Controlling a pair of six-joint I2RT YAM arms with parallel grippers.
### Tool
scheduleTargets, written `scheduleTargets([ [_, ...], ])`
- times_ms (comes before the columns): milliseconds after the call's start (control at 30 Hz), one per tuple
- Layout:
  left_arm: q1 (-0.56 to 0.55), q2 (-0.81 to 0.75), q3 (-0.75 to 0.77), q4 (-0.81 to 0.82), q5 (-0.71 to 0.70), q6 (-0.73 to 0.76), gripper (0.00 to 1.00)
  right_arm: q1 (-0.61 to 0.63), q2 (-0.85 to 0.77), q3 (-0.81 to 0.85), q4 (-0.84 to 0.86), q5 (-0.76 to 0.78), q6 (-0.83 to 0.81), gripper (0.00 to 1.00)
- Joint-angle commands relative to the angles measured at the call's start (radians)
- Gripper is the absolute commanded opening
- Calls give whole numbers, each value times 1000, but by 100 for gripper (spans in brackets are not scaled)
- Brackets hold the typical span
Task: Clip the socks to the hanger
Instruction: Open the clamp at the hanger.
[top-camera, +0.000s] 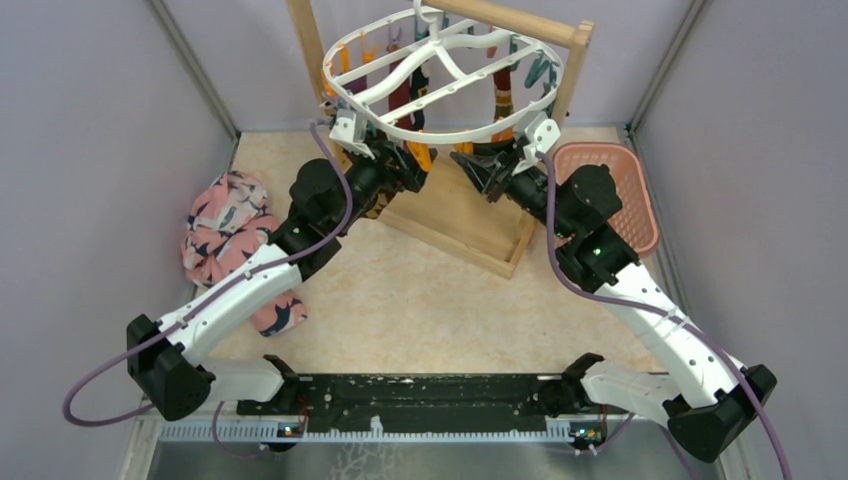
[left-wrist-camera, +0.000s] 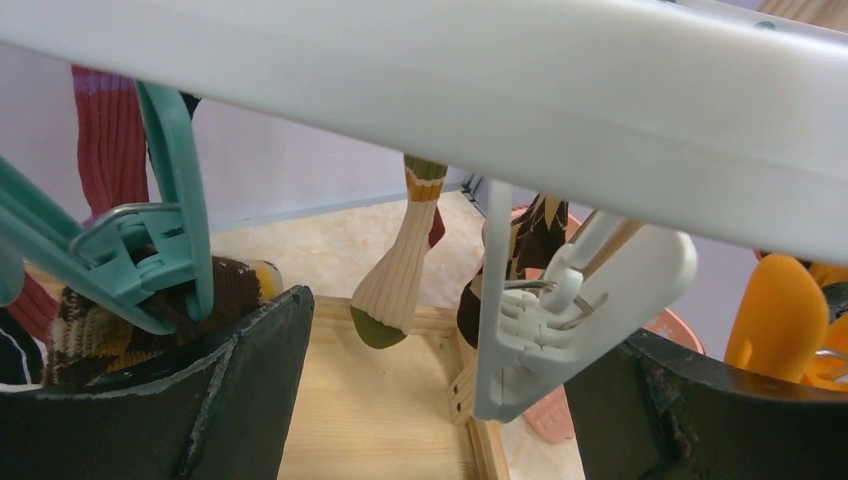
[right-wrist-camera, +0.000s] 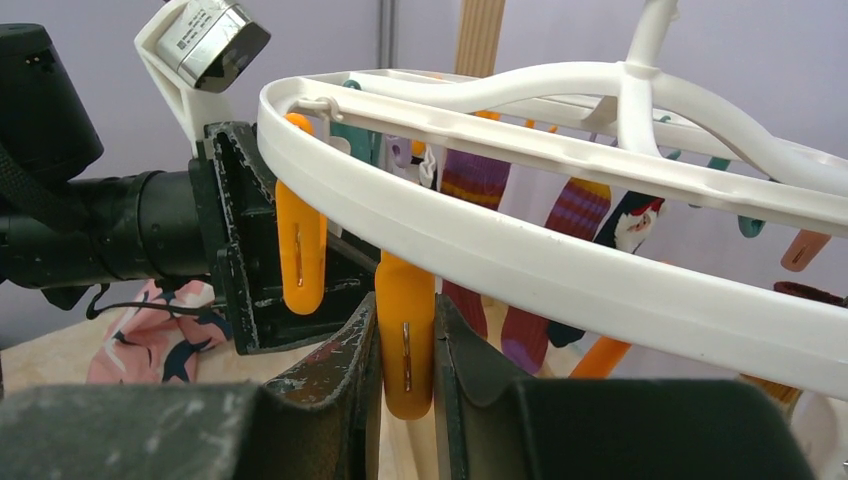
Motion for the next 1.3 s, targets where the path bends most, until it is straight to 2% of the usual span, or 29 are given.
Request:
scheduleTargets([
  [0,4,-45,-16,17,9,-8,93,-7,-40,-9,28,-2,-5,0],
  [267,3,-115,-18,-12,88,-78,93,-6,-55,-31,30,4,-1,0],
  [433,2,-207,-38,-69,191,-162,91,-7,-32,2,18,-1,3,0],
  [567,2,-284,-131,-39,276,-226,88,-7,-9,21,18,-13,12,0],
  [733,-5,-298,-117,-18,384,-288,87,-6,10,20,34,-26,30,0],
  [1100,-11,-156,-8,27,280,-172,92,-6,-24,17,-2,-21,27,0],
  [1267,-11,-81,61,74,323,-198,92,-6,-49,7,-23,-5,15,0],
])
